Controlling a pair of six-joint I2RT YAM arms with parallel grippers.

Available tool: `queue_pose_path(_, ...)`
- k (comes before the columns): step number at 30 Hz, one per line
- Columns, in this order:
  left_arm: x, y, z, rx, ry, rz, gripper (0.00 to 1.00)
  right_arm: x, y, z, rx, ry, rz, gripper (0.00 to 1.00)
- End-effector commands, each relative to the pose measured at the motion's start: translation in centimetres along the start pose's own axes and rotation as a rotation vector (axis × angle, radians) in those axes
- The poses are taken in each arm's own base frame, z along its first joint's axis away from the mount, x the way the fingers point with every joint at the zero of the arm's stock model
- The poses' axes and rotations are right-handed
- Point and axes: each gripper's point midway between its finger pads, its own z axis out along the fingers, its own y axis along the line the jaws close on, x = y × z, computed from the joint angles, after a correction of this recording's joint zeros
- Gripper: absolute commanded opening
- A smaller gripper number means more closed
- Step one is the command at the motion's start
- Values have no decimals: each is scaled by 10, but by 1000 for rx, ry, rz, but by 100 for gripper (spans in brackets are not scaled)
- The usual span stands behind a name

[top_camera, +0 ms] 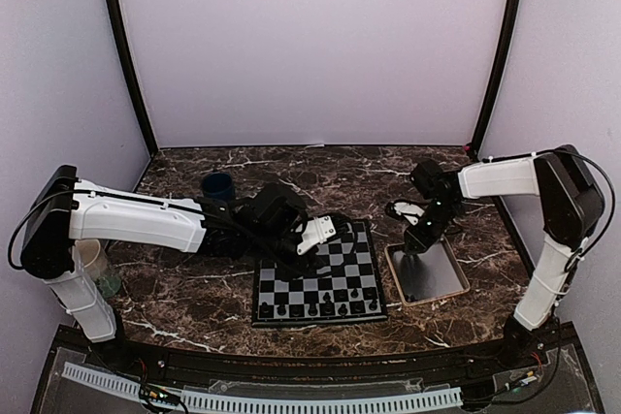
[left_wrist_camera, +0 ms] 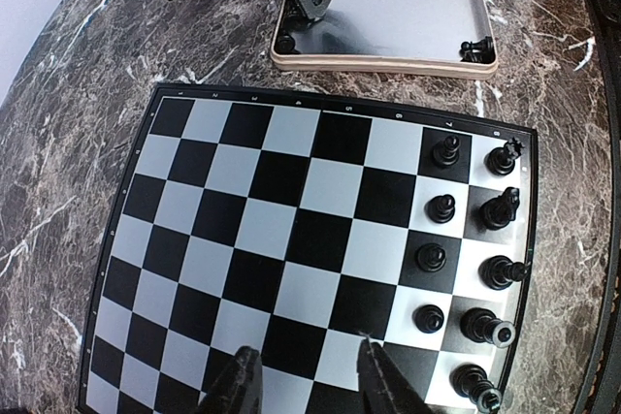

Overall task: Set up the chess pieces on the board
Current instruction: Move the storage box to the center of the board, then pick up the pawn from the storage box.

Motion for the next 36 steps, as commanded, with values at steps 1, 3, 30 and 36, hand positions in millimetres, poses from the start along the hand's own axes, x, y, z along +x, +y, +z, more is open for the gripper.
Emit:
queue_pose_path(1, -3, -2, -1, 3, -8, -5, 36, 3, -23, 18, 110, 36, 49, 19)
queue_pose_path(3, -3, -2, -1, 4, -10, -5, 36, 7, -27, 17, 130, 44, 48, 15)
queue_pose_path(30, -3, 9, -12, -64, -22, 11, 36, 8, 15, -41, 17, 33, -284, 8)
queue_pose_path(36, -9, 44, -41, -217, -76, 5, 36, -18, 30, -62, 131, 112, -534, 8)
